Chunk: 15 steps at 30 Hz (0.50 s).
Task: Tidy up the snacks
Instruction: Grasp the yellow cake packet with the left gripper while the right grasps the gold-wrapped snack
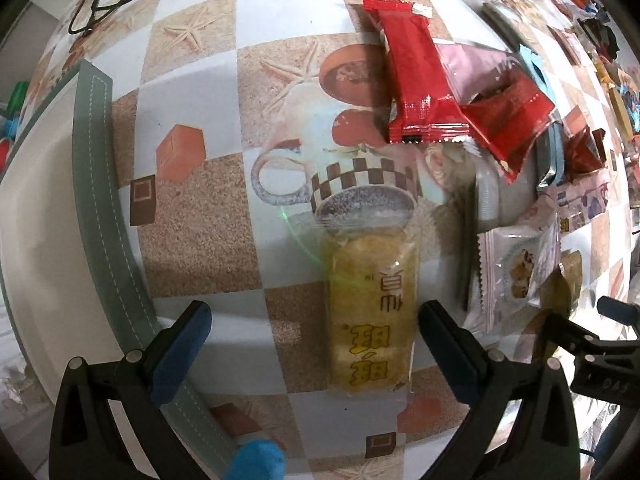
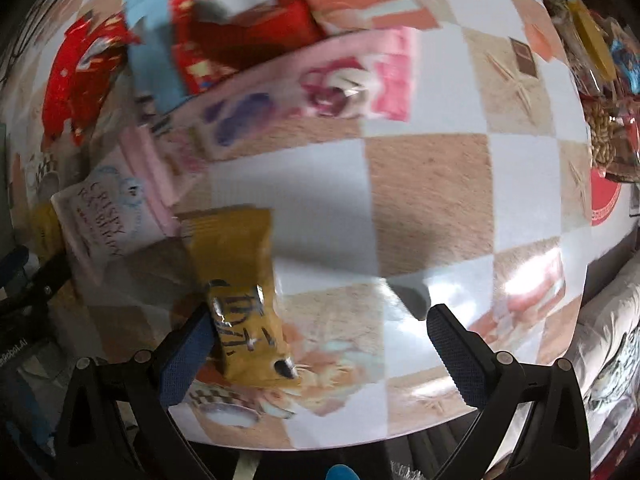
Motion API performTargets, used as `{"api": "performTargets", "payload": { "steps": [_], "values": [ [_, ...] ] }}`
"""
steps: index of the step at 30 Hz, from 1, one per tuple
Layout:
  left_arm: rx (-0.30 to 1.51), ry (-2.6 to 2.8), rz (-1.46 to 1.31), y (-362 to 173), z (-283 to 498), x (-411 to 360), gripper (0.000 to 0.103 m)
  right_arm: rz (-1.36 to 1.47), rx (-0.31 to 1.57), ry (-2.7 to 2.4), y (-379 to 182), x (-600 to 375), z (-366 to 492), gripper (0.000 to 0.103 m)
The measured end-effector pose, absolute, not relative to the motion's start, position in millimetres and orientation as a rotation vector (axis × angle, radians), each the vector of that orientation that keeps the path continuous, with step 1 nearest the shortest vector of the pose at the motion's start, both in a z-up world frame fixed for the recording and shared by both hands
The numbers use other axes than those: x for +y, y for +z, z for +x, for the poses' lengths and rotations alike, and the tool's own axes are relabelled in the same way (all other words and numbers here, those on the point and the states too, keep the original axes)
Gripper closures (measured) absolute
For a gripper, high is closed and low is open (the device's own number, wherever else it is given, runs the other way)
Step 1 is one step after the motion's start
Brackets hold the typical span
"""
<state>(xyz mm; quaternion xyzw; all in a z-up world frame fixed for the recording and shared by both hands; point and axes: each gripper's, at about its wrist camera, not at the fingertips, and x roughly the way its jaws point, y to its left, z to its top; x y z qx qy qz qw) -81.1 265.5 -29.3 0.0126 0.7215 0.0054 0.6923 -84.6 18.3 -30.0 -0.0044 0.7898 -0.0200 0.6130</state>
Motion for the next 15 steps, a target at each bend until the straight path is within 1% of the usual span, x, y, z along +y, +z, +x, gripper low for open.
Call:
{"api": "performTargets", "payload": {
  "steps": [3, 5, 10, 11, 12, 14, 15],
  "values": [
    [1.607, 0.016, 0.024, -27, -90, 269, 0.0, 0.039, 1.825, -0.028, -22, 7, -84, 0.0],
    [1.632, 0.015, 0.014, -27, -73, 261, 0.0, 0.054, 1.822, -0.027, -20, 5, -82, 0.0],
    [1.709, 0.016, 0.009, -27, -60, 252, 0.0, 0.033, 1.814, -0.028, -25, 15, -68, 0.001],
    [1.716, 0.01, 0.011, -27, -58, 251, 0.0, 0.028, 1.814, -0.027, -25, 23, -66, 0.006],
    [1.721, 0.003, 0.014, -27, -58, 250, 0.001, 0.016, 1.804, -0.025, -23, 28, -64, 0.01],
    [1.712, -0.007, 0.019, -24, -58, 247, 0.009, 0.004, 1.79, -0.012, -27, 54, -59, 0.029],
    [1.705, -0.012, 0.024, -21, -59, 244, 0.011, -0.001, 1.788, -0.006, -25, 56, -59, 0.035]
  ]
}}
